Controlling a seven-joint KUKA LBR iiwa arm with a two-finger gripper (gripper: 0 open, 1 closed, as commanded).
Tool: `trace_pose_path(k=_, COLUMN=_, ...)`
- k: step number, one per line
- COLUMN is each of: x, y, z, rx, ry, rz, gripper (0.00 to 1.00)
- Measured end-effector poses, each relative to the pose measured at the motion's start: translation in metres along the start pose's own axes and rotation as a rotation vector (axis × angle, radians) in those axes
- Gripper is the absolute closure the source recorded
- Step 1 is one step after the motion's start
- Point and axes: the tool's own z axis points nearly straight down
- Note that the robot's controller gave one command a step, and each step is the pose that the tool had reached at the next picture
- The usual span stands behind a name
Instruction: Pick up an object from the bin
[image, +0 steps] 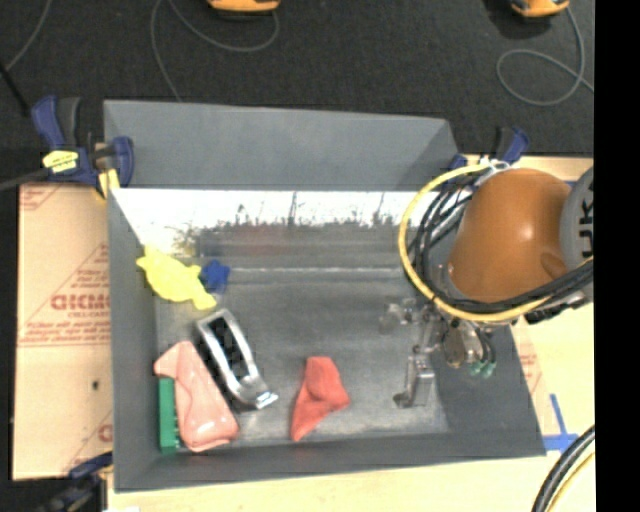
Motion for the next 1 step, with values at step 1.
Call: trace_pose_path(k=1, x=-0.0016, y=-0.0001, z=-0.0041, rx=0.001, ry=-0.008, rz=-0.001, gripper=0.00)
